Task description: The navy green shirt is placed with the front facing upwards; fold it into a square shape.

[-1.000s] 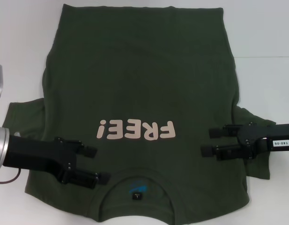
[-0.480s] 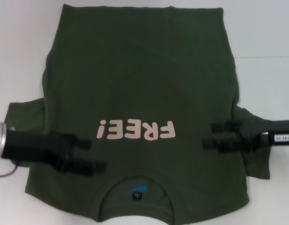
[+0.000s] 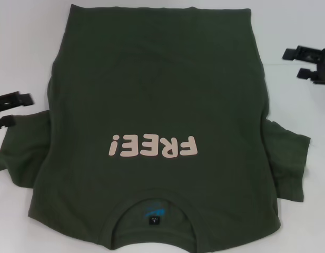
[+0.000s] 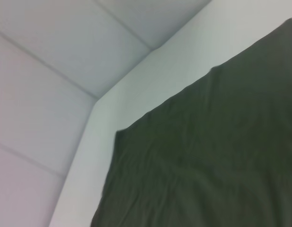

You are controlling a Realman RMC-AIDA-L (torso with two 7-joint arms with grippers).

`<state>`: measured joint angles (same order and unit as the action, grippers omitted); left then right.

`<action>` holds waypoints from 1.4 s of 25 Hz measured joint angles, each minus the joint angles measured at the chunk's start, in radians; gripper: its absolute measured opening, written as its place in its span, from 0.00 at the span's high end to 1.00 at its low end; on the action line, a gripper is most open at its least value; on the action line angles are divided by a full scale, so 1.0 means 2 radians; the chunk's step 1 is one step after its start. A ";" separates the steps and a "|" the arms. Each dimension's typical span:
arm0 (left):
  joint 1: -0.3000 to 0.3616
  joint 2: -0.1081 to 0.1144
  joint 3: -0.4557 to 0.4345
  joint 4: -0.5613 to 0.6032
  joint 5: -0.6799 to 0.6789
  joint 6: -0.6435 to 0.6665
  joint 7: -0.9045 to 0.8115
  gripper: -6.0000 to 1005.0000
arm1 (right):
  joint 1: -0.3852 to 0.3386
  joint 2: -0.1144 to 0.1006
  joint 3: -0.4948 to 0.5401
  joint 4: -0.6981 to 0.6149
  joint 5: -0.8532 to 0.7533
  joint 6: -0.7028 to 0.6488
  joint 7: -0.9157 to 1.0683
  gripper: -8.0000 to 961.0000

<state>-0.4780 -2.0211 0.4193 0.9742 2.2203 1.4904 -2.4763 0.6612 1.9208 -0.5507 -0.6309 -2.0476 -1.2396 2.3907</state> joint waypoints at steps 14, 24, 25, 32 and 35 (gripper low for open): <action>0.036 0.005 -0.062 -0.074 0.005 -0.094 0.025 0.06 | 0.037 -0.031 -0.012 0.032 -0.001 -0.002 0.006 0.08; 0.035 0.003 -0.058 -0.095 0.006 -0.126 0.096 0.06 | 0.035 -0.029 -0.013 0.032 0.000 -0.005 0.007 0.08; 0.034 0.003 -0.058 -0.100 0.010 -0.131 0.100 0.06 | 0.035 -0.029 -0.013 0.032 0.000 -0.005 0.007 0.08; 0.029 0.003 -0.048 -0.114 0.029 -0.139 0.103 0.06 | 0.033 -0.030 -0.013 0.032 0.001 -0.005 0.010 0.09; 0.029 0.002 -0.038 -0.114 0.029 -0.140 0.102 0.06 | 0.033 -0.030 -0.013 0.032 0.001 -0.005 0.010 0.09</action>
<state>-0.4204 -2.0173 0.3437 0.7461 2.2789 1.2110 -2.2730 0.7271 1.8601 -0.5764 -0.5672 -2.0462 -1.2495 2.4112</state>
